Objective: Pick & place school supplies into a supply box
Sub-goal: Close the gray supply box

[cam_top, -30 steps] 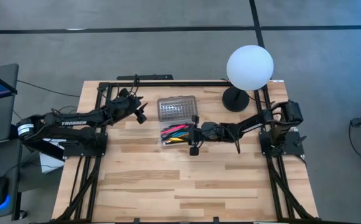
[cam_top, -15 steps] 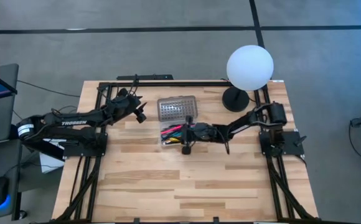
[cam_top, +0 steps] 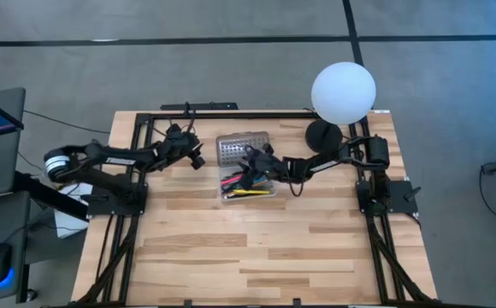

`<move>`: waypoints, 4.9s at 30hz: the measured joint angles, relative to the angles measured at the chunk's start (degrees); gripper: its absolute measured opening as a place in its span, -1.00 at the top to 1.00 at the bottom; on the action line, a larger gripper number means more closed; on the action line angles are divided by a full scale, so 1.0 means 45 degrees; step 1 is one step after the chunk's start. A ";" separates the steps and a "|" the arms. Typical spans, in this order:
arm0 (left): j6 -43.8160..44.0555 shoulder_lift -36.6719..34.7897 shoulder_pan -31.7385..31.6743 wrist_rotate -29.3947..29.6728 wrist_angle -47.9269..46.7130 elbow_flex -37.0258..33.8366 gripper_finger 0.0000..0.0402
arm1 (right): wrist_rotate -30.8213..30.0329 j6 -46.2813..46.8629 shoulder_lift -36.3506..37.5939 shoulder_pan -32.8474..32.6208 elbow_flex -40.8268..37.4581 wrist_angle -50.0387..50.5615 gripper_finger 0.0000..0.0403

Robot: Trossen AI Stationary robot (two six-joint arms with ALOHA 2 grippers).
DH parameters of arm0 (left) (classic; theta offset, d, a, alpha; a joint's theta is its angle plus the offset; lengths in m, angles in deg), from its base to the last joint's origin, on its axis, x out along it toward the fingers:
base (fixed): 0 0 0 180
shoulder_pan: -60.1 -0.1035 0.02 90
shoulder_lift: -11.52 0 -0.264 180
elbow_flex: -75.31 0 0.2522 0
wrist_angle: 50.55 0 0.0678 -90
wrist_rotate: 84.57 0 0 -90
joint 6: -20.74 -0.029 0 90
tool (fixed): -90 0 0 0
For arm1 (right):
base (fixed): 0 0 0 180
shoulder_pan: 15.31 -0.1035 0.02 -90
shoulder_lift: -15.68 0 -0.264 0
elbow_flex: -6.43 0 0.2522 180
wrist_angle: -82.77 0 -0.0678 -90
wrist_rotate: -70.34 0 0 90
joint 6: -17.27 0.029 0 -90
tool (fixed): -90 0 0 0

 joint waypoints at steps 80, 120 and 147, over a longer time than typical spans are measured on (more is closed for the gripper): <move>-0.3940 0.1965 -0.0296 -0.8749 -0.0294 0.0010 0.16 | -0.2258 -0.0402 0.1350 -0.7551 0.1067 0.8434 0.40; -0.2109 0.4306 0.2925 -1.1006 0.1504 0.0039 0.16 | -0.5112 0.7252 0.1239 -0.8587 -0.1599 0.9413 0.40; -0.0557 0.3755 0.3672 -1.1806 0.0834 -0.0764 0.16 | -0.5092 0.6628 0.1258 -0.9633 -0.2098 0.8461 0.40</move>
